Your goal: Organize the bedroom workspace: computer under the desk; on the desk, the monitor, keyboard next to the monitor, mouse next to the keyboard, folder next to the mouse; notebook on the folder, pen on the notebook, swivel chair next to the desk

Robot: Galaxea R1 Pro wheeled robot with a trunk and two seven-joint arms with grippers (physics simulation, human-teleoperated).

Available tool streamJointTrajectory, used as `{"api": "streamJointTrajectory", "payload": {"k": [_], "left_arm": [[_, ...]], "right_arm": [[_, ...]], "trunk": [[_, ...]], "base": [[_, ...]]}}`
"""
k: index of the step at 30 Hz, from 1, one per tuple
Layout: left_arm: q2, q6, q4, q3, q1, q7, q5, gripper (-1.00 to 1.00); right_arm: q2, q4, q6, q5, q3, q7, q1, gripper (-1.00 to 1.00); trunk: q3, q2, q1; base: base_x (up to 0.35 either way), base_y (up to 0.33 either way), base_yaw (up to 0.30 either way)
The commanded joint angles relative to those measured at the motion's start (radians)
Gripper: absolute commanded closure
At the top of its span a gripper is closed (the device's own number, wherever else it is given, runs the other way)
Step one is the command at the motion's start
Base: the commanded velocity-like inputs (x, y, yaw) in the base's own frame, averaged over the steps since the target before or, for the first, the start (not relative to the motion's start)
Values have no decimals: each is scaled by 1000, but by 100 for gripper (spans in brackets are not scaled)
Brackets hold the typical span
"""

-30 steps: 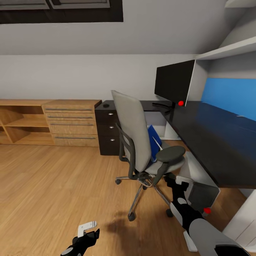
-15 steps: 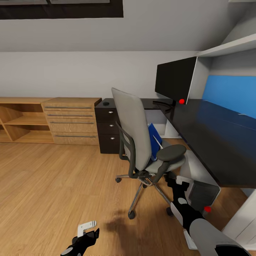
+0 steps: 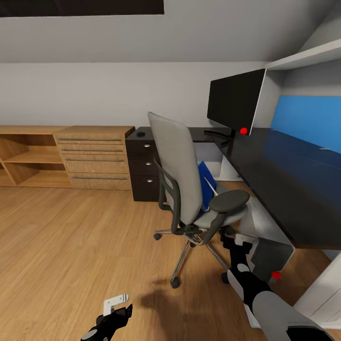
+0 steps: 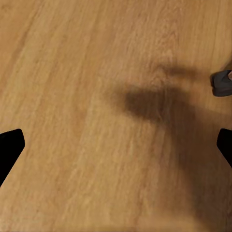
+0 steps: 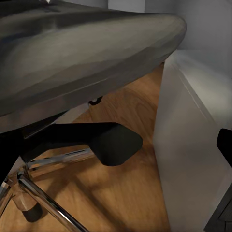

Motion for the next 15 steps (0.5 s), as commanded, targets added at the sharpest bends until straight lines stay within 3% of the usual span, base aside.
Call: {"api": "streamJointTrajectory", "payload": {"k": [1, 15], "left_arm": [[-1, 6, -2, 1, 0, 2, 11, -100], [-1, 6, -2, -1, 0, 2, 10, -100]], "right_arm": [[0, 1, -5, -6, 0, 1, -1, -100], [0, 1, -6, -6, 0, 1, -1, -100]], "trunk": [[-1, 0, 0], [-2, 0, 0]], "base": [[0, 0, 0], [0, 0, 11]]}}
